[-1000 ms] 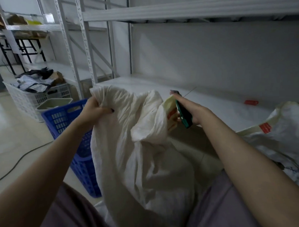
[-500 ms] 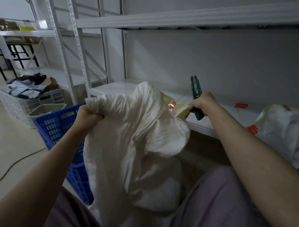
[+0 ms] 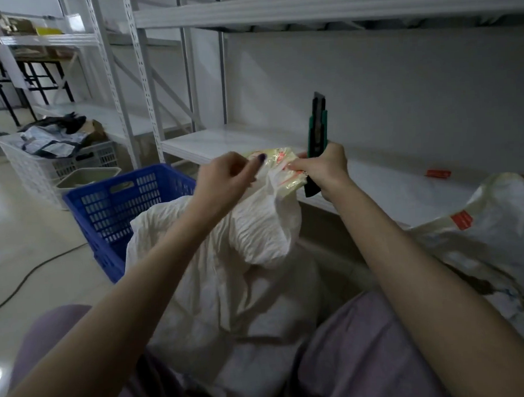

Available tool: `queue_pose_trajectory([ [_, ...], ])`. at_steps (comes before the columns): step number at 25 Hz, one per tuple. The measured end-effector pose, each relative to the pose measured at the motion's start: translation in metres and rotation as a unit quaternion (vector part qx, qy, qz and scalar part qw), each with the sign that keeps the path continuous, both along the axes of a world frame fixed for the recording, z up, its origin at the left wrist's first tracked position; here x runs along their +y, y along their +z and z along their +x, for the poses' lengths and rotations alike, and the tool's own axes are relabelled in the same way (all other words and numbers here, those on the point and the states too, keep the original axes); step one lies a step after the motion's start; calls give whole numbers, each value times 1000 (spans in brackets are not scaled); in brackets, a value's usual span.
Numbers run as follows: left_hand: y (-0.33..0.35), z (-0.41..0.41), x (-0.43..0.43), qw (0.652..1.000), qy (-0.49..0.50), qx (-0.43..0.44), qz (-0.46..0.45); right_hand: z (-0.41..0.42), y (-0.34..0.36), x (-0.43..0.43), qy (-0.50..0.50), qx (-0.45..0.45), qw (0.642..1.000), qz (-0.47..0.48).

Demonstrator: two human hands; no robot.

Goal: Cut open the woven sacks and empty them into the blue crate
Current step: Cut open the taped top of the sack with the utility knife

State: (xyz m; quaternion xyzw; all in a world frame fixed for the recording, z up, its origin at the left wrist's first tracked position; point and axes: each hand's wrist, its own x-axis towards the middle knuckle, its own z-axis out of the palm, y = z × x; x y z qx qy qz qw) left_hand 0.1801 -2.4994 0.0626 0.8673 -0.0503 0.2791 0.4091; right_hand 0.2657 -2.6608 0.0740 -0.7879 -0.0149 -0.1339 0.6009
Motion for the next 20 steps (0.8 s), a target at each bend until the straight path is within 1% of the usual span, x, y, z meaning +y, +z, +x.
queue_pose_trajectory([
  [2,-4,9,-16,996,-28,77,-25,-4,-8,15,28,14,999,44],
  [3,-11,14,-19,990,-37,119,-63,-5,-14,20,54,21,996,74],
  [4,-20,18,-20,978,-53,164,-119,-6,-19,22,83,28,991,102],
  [6,-34,22,-18,941,-90,237,-222,-7,-28,23,140,49,977,153],
  [8,-42,25,-13,915,-114,274,-273,-1,-39,19,200,89,958,185],
  [11,-53,26,-11,891,-145,286,-321,4,-56,12,280,127,934,184],
  [13,-60,25,-12,876,-177,285,-347,6,-62,6,280,123,938,163],
  [15,-64,25,-13,867,-200,270,-368,7,-64,0,262,117,950,122],
  [17,-67,26,-15,870,-199,252,-375,6,-64,-2,236,115,963,58],
  [20,-73,23,-20,885,-190,237,-352,2,-68,-2,204,101,973,28],
])
